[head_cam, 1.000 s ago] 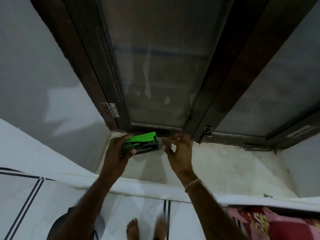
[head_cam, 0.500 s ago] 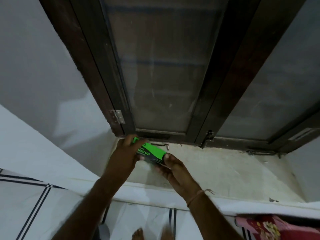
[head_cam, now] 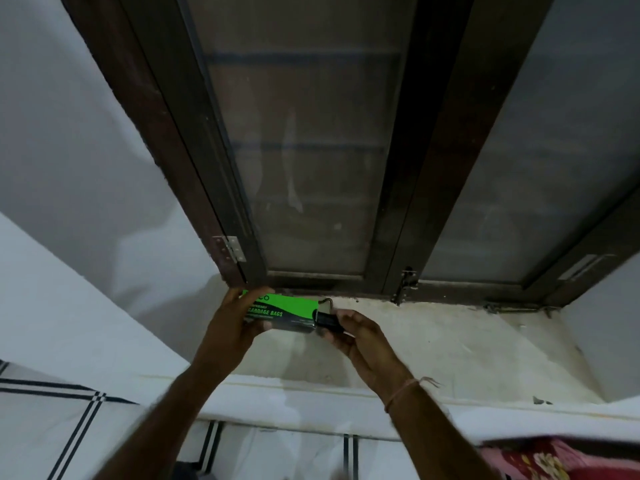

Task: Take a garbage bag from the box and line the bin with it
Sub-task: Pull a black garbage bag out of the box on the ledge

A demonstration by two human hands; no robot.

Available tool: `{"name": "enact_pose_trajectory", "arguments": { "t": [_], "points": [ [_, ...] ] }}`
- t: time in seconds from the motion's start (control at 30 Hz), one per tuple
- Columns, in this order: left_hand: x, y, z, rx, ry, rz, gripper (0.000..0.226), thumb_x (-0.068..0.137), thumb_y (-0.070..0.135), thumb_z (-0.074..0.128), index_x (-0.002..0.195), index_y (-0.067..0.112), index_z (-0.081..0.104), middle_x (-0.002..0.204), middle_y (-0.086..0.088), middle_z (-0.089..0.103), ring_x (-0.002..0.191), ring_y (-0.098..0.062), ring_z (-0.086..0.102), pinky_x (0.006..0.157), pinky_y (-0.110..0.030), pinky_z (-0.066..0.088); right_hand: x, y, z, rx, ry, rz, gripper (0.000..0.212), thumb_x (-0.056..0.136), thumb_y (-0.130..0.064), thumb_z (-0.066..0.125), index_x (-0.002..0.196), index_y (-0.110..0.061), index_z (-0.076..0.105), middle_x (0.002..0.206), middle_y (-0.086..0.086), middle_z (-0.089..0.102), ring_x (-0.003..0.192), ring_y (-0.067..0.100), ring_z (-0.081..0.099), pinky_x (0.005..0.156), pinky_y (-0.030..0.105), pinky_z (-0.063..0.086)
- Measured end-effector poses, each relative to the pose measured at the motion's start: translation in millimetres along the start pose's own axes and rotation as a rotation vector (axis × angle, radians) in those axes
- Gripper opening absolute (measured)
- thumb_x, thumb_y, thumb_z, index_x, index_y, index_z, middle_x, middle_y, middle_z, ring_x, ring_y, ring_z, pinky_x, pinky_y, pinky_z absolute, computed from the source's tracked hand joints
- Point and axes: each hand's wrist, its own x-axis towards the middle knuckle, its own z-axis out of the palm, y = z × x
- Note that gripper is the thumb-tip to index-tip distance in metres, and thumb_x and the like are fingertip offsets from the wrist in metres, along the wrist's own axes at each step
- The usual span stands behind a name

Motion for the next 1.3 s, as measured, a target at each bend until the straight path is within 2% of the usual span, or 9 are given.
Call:
{"name": "enact_pose_trajectory", "arguments": {
  "t": [0.13, 0.3, 0.43, 0.53, 0.6, 0.67, 0.83, 1.03, 1.3],
  "points": [
    [-3.4, -17.3, 16.7, -0.041, 0.024, -0.072, 0.052, 0.086, 0.031, 0.070, 0.134, 0.014, 0.061, 0.129, -0.010, 0.051, 0.109, -0.020, 0.056, 0.086, -0.010, 0.044, -2.7, -1.3, -17.1, -0.042, 0.122, -0.120, 0.007, 0.083, -0.005, 0.073, 0.082, -0.004, 0.065, 0.097, 0.018, 0.072, 0.102, 0.034, 0.071, 0.078, 0.029, 0.064],
    [-10.5, -48.9, 36.5, 0.010, -0.005, -0.159, 0.054, 0.090, 0.004, 0.072, 0.140, 0.018, 0.056, 0.143, -0.017, 0.044, 0.112, -0.026, 0.061, 0.092, -0.043, 0.059, -5.7, -5.7, -46.2, -0.045, 0.257, -0.246, 0.097, 0.028, -0.050, 0.101, 0.108, -0.005, 0.071, 0.113, 0.018, 0.070, 0.105, 0.030, 0.068, 0.080, 0.026, 0.063],
    [-11.2, -55.5, 49.0, 0.203, -0.022, -0.185, 0.063, 0.090, 0.005, 0.071, 0.148, 0.023, 0.054, 0.161, -0.018, 0.036, 0.143, -0.038, 0.043, 0.101, -0.053, 0.054, -12.7, 1.2, -36.8, 0.016, 0.211, -0.207, 0.087, 0.046, -0.031, 0.094, 0.119, 0.008, 0.066, 0.127, 0.026, 0.067, 0.111, 0.031, 0.068, 0.083, 0.027, 0.063],
    [-17.1, -27.2, 59.0, 0.384, 0.172, -0.222, 0.072, 0.082, 0.008, 0.078, 0.149, 0.019, 0.053, 0.155, -0.020, 0.044, 0.142, -0.042, 0.040, 0.103, -0.058, 0.048, -10.0, 6.1, -24.3, 0.067, 0.202, -0.204, 0.070, 0.056, -0.024, 0.096, 0.113, 0.007, 0.068, 0.119, 0.025, 0.071, 0.112, 0.033, 0.069, 0.083, 0.029, 0.063],
    [-23.4, 12.4, 67.3, 0.209, 0.327, -0.179, 0.056, 0.083, 0.014, 0.080, 0.135, 0.011, 0.059, 0.133, -0.015, 0.058, 0.120, -0.032, 0.054, 0.093, -0.034, 0.050, -9.2, 9.6, -10.2, 0.060, 0.223, -0.196, 0.028, 0.083, -0.003, 0.076, 0.110, 0.005, 0.069, 0.115, 0.024, 0.071, 0.114, 0.036, 0.066, 0.086, 0.030, 0.062],
    [-26.8, 50.5, 82.5, -0.286, 0.312, -0.320, 0.031, 0.093, 0.021, 0.072, 0.122, 0.015, 0.062, 0.116, -0.003, 0.066, 0.103, -0.021, 0.063, 0.079, -0.017, 0.051, -9.3, 13.4, 10.0, -0.031, 0.219, -0.177, 0.016, 0.092, 0.005, 0.064, 0.105, 0.000, 0.071, 0.109, 0.019, 0.072, 0.108, 0.032, 0.066, 0.089, 0.032, 0.060],
    [-17.6, 69.0, 77.5, -0.954, 0.268, -0.556, 0.026, 0.100, 0.028, 0.064, 0.111, 0.007, 0.073, 0.105, -0.013, 0.079, 0.104, -0.032, 0.074, 0.091, -0.049, 0.059, -22.2, 15.0, 43.6, -0.244, 0.052, -0.176, 0.016, 0.094, -0.003, 0.066, 0.108, -0.002, 0.073, 0.099, 0.012, 0.077, 0.092, 0.023, 0.073, 0.083, 0.035, 0.060],
    [-31.0, 48.9, 63.6, -1.170, 0.075, -0.606, 0.032, 0.103, 0.025, 0.056, 0.125, 0.006, 0.068, 0.118, -0.016, 0.076, 0.117, -0.036, 0.069, 0.092, -0.045, 0.059, -29.2, 14.8, 51.1, -0.422, 0.079, -0.169, 0.016, 0.093, -0.021, 0.071, 0.083, -0.008, 0.071, 0.088, 0.022, 0.071, 0.080, 0.032, 0.067, 0.072, 0.039, 0.054],
    [-31.4, 53.6, 53.9, -1.498, 0.080, -0.845, 0.042, 0.108, 0.029, 0.044, 0.142, 0.007, 0.055, 0.130, -0.021, 0.070, 0.109, -0.031, 0.071, 0.081, -0.043, 0.059, -32.1, 20.8, 54.5, -0.184, 0.240, 0.070, 0.014, 0.104, -0.019, 0.054, 0.108, -0.010, 0.064, 0.118, 0.021, 0.071, 0.111, 0.035, 0.065, 0.072, 0.037, 0.057]
  ]
}}
